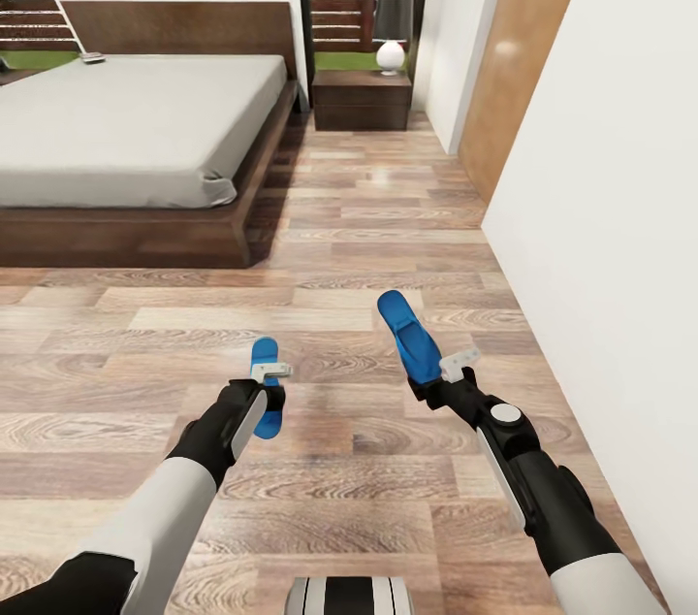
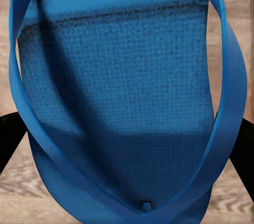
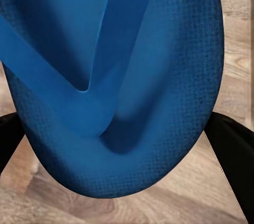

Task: In the bedroom, move the book from the bed onto either nightstand, and place the two sandals side by side next to the bed.

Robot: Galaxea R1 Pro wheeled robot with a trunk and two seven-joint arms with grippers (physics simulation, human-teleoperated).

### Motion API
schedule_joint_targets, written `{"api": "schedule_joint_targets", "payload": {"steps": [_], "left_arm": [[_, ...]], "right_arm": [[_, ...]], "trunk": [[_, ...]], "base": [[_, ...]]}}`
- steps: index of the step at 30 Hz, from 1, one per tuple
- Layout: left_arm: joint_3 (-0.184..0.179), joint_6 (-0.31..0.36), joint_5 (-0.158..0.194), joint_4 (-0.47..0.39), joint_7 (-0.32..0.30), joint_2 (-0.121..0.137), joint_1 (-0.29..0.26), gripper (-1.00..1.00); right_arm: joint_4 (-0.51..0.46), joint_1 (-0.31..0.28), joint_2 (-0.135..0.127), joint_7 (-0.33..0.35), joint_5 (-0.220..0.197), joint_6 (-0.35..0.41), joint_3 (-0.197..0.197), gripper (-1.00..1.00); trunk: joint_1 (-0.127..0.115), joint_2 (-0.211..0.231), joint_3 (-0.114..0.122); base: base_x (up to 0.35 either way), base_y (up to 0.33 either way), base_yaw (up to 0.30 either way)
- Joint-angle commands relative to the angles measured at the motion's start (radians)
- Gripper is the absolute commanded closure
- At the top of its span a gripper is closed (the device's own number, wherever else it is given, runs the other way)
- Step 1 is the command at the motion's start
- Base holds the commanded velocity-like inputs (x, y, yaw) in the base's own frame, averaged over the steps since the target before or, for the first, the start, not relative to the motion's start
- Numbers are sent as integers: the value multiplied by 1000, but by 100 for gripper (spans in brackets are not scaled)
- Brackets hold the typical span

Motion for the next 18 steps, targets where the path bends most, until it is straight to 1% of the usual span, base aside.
{"api": "schedule_joint_targets", "payload": {"steps": [1,18], "left_arm": [[-4,4,11,-1,8,1,0,100],[-4,2,11,-1,8,0,0,100]], "right_arm": [[-2,0,-1,6,11,4,1,100],[-2,-1,-1,6,10,6,1,100]], "trunk": [[-1,0,3],[-8,4,69]], "base": [[0,0,0],[0,0,0]]}}
